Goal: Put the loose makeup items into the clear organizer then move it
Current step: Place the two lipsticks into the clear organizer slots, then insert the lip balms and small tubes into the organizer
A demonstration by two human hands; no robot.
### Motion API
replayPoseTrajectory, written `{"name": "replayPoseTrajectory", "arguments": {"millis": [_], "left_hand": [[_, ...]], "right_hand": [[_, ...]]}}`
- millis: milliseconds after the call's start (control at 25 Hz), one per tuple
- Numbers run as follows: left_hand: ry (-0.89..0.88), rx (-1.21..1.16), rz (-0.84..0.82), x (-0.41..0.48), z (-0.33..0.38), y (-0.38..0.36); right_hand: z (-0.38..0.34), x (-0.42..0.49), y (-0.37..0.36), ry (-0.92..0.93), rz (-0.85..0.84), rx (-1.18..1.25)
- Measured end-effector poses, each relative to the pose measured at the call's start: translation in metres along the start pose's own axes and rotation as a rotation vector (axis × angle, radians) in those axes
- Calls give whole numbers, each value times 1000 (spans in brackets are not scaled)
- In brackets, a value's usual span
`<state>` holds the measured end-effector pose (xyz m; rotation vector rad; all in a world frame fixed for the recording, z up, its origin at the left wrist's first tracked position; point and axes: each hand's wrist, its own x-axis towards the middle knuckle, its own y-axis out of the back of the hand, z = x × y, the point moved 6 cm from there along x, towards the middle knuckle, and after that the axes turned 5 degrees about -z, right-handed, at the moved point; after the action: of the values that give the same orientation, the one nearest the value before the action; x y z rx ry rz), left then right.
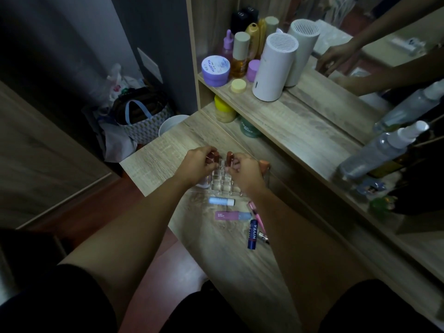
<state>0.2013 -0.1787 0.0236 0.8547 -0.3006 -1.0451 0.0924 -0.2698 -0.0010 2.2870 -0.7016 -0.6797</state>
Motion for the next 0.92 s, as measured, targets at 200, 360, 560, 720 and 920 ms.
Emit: {"name": "replayPoseTrajectory", "arguments": {"millis": [200, 360, 560, 720, 920], "left_hand": [[83, -208, 187, -35, -2, 0], [-20, -171, 147, -71, 9, -30], [-206, 133, -91, -97, 27, -84], [-212, 295, -127, -102, 30, -100], [-95, 369, -211, -97, 29, -118]], "right_hand": [[-2, -27, 20, 119, 4, -101], [21, -63, 27, 175, -32, -112], [65, -123, 20, 175, -34, -174], [92, -160, 9, 167, -81, -282], [112, -174, -8, 54, -143, -453]]}}
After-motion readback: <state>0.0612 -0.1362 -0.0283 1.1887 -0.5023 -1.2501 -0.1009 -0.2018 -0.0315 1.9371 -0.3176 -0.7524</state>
